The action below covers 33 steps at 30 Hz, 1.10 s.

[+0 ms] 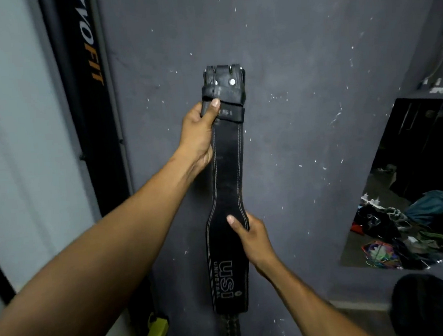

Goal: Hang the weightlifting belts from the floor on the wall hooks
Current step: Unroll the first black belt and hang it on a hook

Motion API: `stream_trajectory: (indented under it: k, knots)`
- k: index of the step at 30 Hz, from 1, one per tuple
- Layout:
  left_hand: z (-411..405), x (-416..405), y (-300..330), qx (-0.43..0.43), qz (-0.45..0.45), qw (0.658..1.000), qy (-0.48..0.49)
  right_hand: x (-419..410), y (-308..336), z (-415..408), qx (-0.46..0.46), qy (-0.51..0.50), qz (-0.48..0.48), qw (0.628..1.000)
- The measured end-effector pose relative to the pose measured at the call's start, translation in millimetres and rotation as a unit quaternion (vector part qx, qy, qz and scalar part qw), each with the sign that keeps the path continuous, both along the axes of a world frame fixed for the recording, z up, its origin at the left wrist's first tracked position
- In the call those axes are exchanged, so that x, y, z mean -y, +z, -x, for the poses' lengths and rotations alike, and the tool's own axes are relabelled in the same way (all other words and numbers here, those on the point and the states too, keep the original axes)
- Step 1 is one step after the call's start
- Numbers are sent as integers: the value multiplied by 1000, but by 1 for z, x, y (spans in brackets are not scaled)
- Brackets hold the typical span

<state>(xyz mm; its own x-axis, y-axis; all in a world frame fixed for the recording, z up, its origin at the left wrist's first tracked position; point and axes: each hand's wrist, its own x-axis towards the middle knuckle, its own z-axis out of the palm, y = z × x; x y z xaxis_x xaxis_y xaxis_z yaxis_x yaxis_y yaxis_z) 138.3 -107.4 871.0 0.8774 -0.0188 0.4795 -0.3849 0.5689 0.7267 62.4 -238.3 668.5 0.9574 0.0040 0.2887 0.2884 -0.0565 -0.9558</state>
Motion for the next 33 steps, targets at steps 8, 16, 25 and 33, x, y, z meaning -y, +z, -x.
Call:
stream_trajectory:
  k: [8, 16, 25, 33]
  knots:
    - [3, 11, -33, -8, -28, 1000, -11, 9, 94, -25, 76, -58, -37, 995]
    - [9, 14, -30, 18, -36, 998, -55, 16, 217, -51, 98, -45, -59, 992]
    - [11, 3, -19, 26, -52, 997, -57, 3, 251, -59, 172, -152, -26, 973]
    - [2, -2, 5, 53, -74, 996, -24, -8, 278, -58, 98, -38, -198, 975]
